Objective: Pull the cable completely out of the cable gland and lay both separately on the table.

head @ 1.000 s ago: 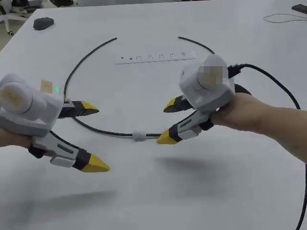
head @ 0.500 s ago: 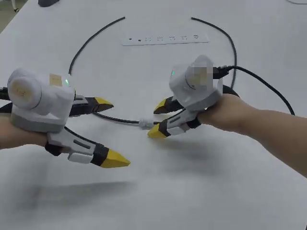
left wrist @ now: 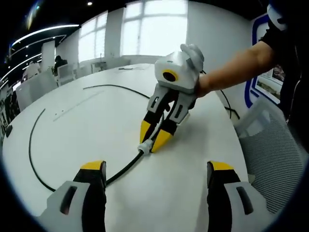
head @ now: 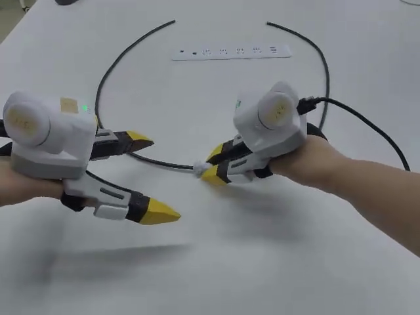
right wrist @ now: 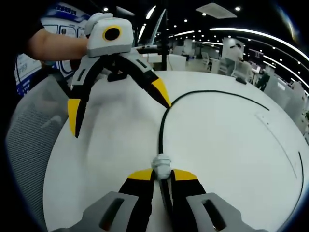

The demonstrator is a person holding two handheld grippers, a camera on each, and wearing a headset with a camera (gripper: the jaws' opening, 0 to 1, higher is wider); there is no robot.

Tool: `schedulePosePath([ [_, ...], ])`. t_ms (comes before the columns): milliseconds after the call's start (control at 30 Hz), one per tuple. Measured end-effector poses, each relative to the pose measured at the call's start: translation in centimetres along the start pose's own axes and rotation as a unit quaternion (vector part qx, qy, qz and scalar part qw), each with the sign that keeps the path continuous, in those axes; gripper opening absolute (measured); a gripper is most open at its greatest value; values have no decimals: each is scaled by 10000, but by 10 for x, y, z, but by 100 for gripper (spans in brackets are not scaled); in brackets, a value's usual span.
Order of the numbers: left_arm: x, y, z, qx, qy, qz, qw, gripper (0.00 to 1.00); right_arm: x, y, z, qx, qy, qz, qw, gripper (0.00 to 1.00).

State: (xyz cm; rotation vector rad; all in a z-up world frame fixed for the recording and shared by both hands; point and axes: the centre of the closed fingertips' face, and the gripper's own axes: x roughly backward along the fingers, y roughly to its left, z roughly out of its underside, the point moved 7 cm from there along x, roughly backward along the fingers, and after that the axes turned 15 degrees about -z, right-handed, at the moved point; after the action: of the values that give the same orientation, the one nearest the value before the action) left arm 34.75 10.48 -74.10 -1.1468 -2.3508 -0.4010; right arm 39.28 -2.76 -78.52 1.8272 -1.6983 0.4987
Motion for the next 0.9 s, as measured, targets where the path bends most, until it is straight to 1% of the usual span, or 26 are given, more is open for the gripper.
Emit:
schedulePosePath([
  [67, 0, -1, -2, 116, -1, -1, 9999, 84, 1, 2, 0, -21, 37, 6, 10000, 8],
  [167, 1, -5, -6, 168, -78, -37, 9998, 83, 7, 16, 3, 34, 209, -100, 9997, 8],
  [233, 2, -8, -9, 171, -132, -80, 9997, 85, 13, 26, 4, 77, 276, -195, 9994, 8],
  [300, 2, -13, -11, 234, -148, 3, 9996, 87, 20, 41, 2, 232, 284, -270, 9990, 8],
  [333, 2, -15, -13, 265, -156, 44, 9995, 86, 24, 48, 0, 310, 288, -308, 9986, 7],
  [400, 2, -24, -16, 440, -168, 223, 9986, 81, 32, 61, -5, 460, 249, -399, 9978, 7],
  [433, 3, -29, -18, 527, -173, 313, 9980, 77, 36, 67, -8, 535, 229, -445, 9973, 7],
  [533, 2, -46, -23, 843, -111, 684, 9940, 66, 47, 85, -18, 766, 191, -541, 9954, 7],
  [633, 3, -62, -30, 775, -244, 1000, 9917, 56, 59, 106, -28, 1034, 167, -562, 9929, 7],
  [700, 8, -73, -33, 1003, -116, 1291, 9865, 45, 65, 115, -34, 1246, 211, -447, 9910, 7],
  [733, 10, -78, -34, 1116, -52, 1436, 9833, 36, 68, 120, -38, 1352, 233, -390, 9898, 7],
  [767, 13, -81, -35, 1186, -68, 1507, 9814, 29, 71, 126, -39, 1389, 227, -359, 9894, 7],
  [800, 15, -83, -37, 1255, -84, 1579, 9794, 25, 74, 131, -40, 1425, 222, -328, 9890, 7],
  [833, 18, -86, -38, 1324, -100, 1650, 9773, 24, 76, 137, -40, 1462, 216, -297, 9886, 7],
  [867, 19, -87, -39, 1374, -91, 1674, 9762, 23, 77, 137, -41, 1472, 225, -281, 9884, 7],
  [900, 21, -88, -40, 1414, -134, 1705, 9751, 22, 79, 140, -40, 1465, 224, -263, 9886, 7],
])
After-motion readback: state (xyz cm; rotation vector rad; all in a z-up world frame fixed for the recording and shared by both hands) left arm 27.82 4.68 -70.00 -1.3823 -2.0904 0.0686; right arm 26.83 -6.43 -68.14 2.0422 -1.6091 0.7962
